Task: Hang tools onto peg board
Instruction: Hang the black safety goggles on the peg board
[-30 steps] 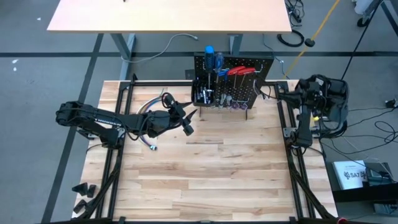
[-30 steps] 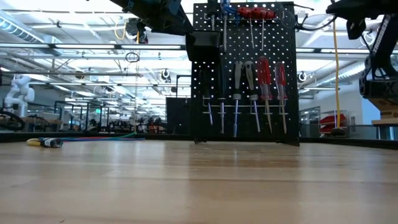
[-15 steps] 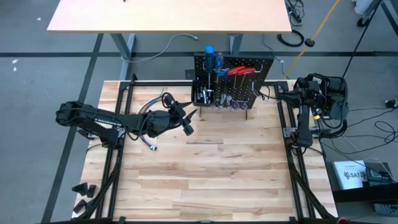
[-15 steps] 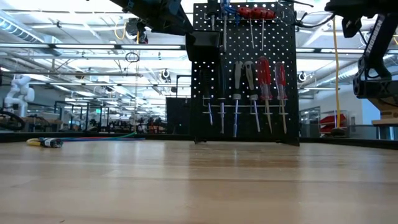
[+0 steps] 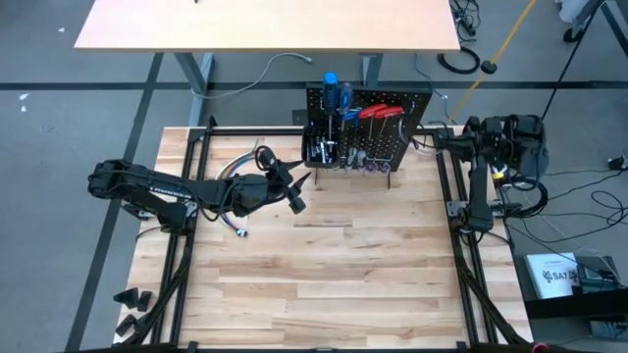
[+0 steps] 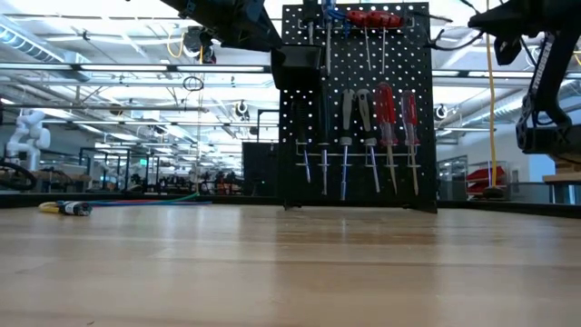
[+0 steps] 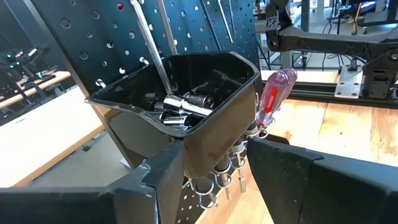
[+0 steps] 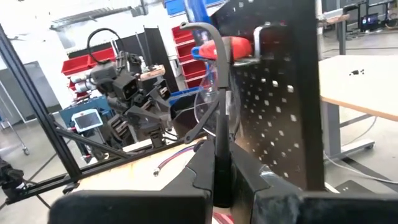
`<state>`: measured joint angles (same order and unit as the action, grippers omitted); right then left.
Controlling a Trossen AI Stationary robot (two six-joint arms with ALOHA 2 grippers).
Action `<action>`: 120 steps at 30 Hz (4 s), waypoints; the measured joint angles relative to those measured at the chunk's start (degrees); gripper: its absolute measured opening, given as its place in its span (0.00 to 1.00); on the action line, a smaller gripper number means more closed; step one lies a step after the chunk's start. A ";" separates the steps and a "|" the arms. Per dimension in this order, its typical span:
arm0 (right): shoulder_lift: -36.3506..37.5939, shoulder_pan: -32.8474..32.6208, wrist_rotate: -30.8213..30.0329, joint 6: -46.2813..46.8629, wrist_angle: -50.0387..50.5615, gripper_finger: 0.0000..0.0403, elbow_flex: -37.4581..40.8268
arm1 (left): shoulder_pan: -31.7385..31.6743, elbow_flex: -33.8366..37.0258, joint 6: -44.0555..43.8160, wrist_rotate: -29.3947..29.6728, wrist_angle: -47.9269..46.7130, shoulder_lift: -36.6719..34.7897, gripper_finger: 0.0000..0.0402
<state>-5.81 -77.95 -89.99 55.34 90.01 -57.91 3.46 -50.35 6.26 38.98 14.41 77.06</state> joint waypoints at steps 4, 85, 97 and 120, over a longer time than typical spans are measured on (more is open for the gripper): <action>1.93 0.41 -0.01 -0.88 0.07 0.03 0.02 | 0.00 0.00 0.00 0.02 -0.41 0.00 0.45; -10.20 32.99 0.04 -65.94 -98.01 0.00 16.61 | 0.74 -0.04 -0.98 -2.86 -1.28 0.02 0.45; -29.27 45.59 -0.01 -72.09 -106.17 0.00 10.04 | 0.74 -0.04 -1.01 -5.35 -0.98 0.02 0.45; -34.50 61.46 -0.02 -67.84 -78.39 0.00 10.59 | 0.83 -0.04 -1.42 -9.01 -2.77 0.02 0.45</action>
<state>-40.32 -16.49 -90.01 -12.49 11.62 -47.32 4.29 -50.39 4.84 29.97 11.64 77.08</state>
